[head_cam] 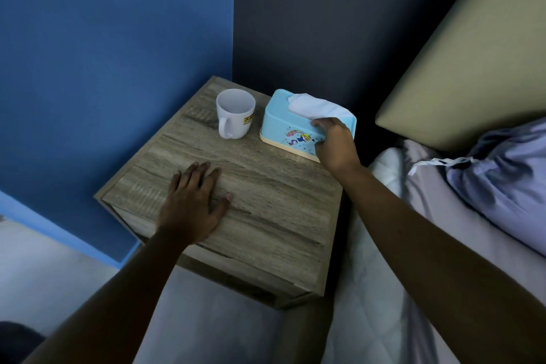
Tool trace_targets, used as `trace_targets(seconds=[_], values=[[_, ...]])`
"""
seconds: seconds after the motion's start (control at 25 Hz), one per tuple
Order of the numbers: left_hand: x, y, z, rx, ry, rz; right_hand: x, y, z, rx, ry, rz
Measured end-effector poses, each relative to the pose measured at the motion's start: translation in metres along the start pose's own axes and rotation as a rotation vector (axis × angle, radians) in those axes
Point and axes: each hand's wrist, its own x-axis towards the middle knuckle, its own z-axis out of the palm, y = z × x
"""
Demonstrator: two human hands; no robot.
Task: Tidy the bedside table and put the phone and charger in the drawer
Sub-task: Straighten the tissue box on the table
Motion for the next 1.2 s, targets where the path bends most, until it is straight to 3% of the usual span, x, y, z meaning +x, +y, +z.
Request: trace_targets(seconds=[0.28, 0.52, 0.84, 1.08, 1.2], values=[[-0.001, 0.000, 0.001, 0.005, 0.007, -0.006, -0.048, -0.023, 0.025, 0.012, 0.087, -0.076], [0.002, 0.006, 0.005, -0.011, -0.014, -0.019, -0.105, -0.032, 0.085, -0.177, -0.217, 0.174], [0.002, 0.014, -0.009, -0.058, -0.035, -0.036, -0.108, -0.035, 0.082, -0.191, -0.224, 0.182], [0.104, 0.027, -0.076, -0.142, 0.310, -0.165, -0.106, -0.040, 0.083, -0.209, -0.193, 0.167], [0.164, 0.042, -0.090, -0.028, 0.133, -0.252, -0.104, -0.040, 0.085, -0.216, -0.167, 0.158]])
